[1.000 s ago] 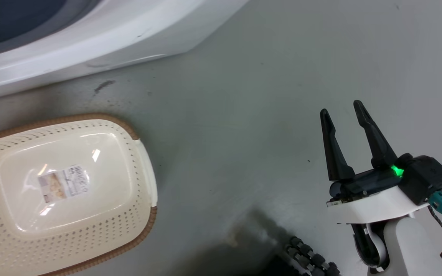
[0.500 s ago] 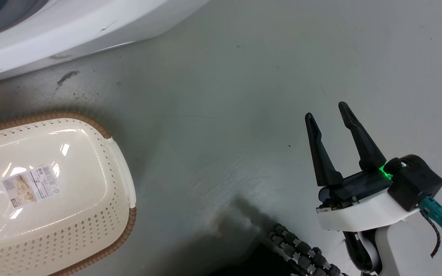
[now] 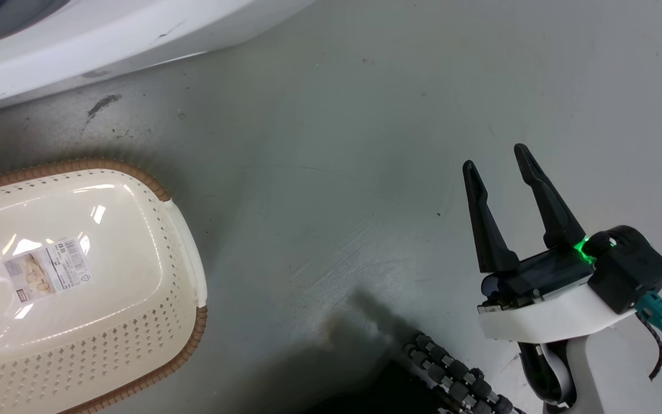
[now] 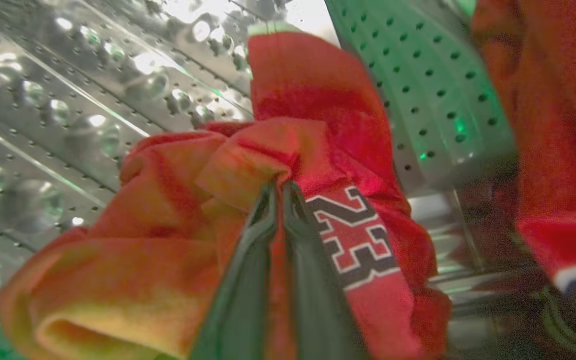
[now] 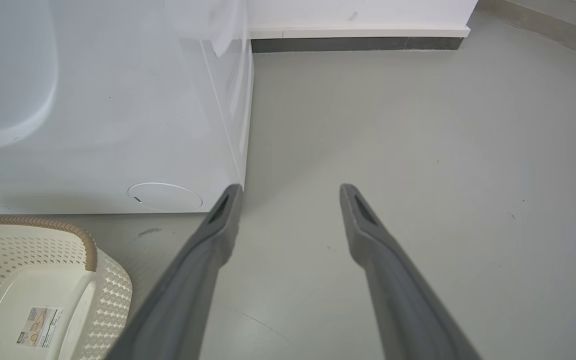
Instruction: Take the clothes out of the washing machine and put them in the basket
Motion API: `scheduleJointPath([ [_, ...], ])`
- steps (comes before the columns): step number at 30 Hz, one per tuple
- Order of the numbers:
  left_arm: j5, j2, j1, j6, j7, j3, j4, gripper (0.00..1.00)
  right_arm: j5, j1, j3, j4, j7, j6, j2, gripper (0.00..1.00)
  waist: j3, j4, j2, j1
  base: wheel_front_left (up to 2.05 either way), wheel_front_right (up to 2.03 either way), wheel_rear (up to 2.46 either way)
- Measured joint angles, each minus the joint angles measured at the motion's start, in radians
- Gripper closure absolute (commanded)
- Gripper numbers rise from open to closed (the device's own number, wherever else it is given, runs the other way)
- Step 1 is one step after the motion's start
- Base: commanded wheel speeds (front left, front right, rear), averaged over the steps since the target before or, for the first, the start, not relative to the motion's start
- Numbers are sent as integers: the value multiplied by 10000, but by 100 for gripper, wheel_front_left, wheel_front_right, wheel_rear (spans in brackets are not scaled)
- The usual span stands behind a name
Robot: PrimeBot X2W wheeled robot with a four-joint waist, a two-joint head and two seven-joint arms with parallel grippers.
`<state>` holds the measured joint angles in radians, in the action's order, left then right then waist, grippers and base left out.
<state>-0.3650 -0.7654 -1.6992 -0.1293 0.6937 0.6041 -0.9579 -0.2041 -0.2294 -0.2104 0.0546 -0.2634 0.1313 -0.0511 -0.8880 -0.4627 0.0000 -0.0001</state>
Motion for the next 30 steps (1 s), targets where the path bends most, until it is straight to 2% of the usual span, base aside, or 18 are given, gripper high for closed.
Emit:
scheduleJointPath([
  [7,-107,244,137,73,-1381,-56,-163,100,159,-176,201,-98,0,0,2,0,288,185,0,0,0,0,0],
  [13,-109,627,733,176,-3440,10,-297,100,518,-306,794,-209,0,0,4,0,792,592,0,1,0,0,0],
  [15,-209,855,1074,178,-4228,-6,-380,100,658,-330,1005,-230,0,0,4,0,1009,747,0,0,0,0,0],
  [16,-453,1262,1639,240,-5342,-84,-533,100,832,-322,1223,-291,0,0,2,0,1383,1005,0,0,0,0,0],
  [19,-612,1632,2282,334,-6393,-144,-698,100,1095,-288,1354,-384,0,0,8,0,1799,1282,0,0,0,0,0],
  [27,-1026,2604,4090,685,-8930,-297,-1076,100,1415,-64,1567,-637,0,0,12,0,3104,1943,1,0,0,0,0],
  [30,-1057,2932,4820,848,-9390,-299,-1053,100,1519,99,1626,-740,0,0,10,0,3618,2162,1,0,0,0,0],
])
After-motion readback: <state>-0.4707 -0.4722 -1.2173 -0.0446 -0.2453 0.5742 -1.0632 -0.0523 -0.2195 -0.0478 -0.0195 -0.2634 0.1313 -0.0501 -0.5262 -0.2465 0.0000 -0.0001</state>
